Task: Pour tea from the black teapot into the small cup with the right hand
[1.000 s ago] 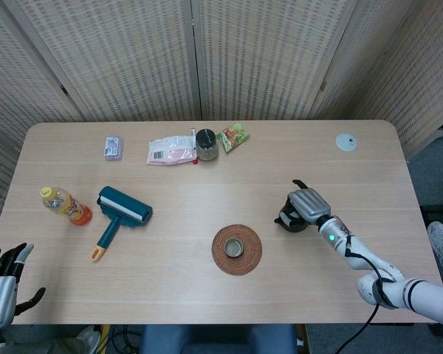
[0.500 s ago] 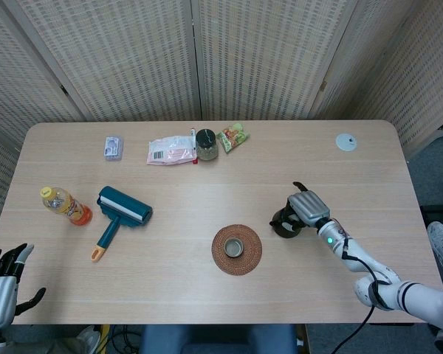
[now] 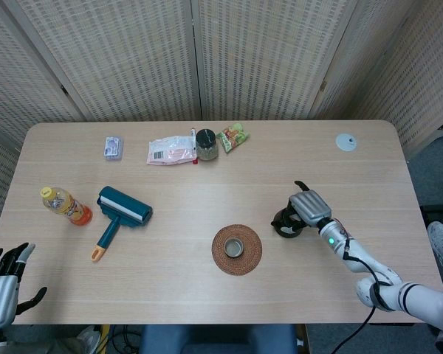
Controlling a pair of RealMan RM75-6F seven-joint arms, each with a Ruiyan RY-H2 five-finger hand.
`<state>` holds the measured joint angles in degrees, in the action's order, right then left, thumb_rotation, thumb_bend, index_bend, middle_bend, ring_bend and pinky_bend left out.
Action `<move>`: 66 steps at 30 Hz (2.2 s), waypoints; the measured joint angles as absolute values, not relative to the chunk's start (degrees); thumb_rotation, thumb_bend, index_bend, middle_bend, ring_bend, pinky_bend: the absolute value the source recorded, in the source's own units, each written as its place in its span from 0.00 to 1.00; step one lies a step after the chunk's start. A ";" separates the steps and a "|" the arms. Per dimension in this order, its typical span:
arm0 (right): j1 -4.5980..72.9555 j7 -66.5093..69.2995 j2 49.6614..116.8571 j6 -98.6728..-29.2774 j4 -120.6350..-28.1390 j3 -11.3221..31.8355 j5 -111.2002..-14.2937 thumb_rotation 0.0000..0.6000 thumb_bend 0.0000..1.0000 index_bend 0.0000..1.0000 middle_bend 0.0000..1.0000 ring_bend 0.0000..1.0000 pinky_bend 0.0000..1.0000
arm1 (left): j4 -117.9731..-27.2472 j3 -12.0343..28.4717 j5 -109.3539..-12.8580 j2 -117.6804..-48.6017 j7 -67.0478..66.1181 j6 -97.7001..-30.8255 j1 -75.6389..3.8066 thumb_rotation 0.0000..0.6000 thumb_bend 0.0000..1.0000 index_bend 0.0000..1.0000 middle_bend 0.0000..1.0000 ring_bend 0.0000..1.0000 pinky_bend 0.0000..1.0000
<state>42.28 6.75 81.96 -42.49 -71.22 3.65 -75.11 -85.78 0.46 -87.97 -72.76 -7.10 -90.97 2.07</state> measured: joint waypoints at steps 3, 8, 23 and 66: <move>42.18 5.04 81.80 -42.62 -71.63 3.54 -75.01 0.77 0.00 0.95 0.85 0.72 0.00 | -85.80 0.45 -87.92 -72.80 -7.18 -90.86 2.02 1.00 0.20 0.11 0.10 0.12 0.02; 42.00 2.47 81.75 -42.71 -72.37 3.53 -74.31 0.78 0.00 0.85 0.77 0.62 0.00 | -85.75 0.42 -87.86 -72.85 -7.18 -90.82 2.01 1.00 0.20 0.11 0.10 0.12 0.02; 41.85 -2.32 81.35 -43.10 -74.67 4.28 -72.40 0.82 0.00 0.58 0.48 0.37 0.00 | -85.40 0.29 -87.81 -72.71 -6.64 -91.27 2.35 1.00 0.20 0.11 0.10 0.12 0.02; 16.22 -12.31 63.44 -80.26 -98.53 -1.16 -77.75 1.00 0.00 0.05 0.16 0.03 0.00 | -88.16 2.55 -89.37 -72.26 -7.69 -87.03 -3.55 1.00 0.20 0.11 0.10 0.12 0.02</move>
